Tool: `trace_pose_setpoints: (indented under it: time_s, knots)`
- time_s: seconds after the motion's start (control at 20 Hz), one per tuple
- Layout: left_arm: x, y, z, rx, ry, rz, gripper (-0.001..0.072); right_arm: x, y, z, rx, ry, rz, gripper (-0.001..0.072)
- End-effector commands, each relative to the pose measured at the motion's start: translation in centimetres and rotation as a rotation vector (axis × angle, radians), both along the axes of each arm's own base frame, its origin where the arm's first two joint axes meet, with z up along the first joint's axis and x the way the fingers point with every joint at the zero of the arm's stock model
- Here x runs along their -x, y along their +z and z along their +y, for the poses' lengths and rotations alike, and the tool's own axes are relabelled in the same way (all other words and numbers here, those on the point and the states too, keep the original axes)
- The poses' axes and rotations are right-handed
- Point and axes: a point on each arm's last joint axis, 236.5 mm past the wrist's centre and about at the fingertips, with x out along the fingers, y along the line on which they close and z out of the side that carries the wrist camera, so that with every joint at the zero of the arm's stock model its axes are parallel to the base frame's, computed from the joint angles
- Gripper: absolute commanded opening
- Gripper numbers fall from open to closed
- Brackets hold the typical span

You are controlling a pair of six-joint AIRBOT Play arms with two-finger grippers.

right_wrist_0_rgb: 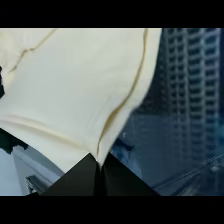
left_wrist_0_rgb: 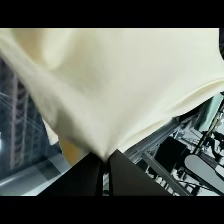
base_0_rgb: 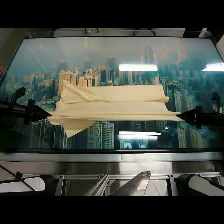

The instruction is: Fold the shirts.

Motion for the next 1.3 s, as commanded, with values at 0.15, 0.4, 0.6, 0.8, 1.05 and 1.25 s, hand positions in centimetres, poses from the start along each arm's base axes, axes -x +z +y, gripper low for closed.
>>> trace_pose_setpoints:
  time_s: [0.15, 0.4, 0.6, 0.8, 1.05, 1.25]
  knots:
    - [0.5, 4.1, -0.6, -0.055, -0.017, -0.097, 0.0014, -0.7, 5.0, -0.6, 0.075, -0.07, -0.137, 0.002]
    - [-3.9, 4.2, -1.6, -0.094, -0.079, -0.131, 0.0014, -6.0, 3.1, 0.4, 0.171, -0.124, -0.203, 0.002]
    - [-9.9, 3.6, -2.3, -0.113, -0.131, -0.156, 0.0014, -8.7, -1.4, 0.0, 0.244, -0.141, -0.153, 0.002]
    - [-15.1, 1.7, -3.3, -0.121, -0.176, -0.168, 0.0014, -9.3, -5.9, -0.4, 0.264, -0.129, -0.082, 0.0021]
    - [-18.2, -1.4, -4.2, -0.116, -0.202, -0.153, 0.0518, -8.5, -8.7, -0.2, 0.28, -0.086, -0.028, 0.0021]
    - [-17.5, -1.1, -3.6, -0.093, -0.216, -0.122, 0.0709, -8.2, -5.5, 0.2, 0.229, 0.017, -0.078, 0.043]
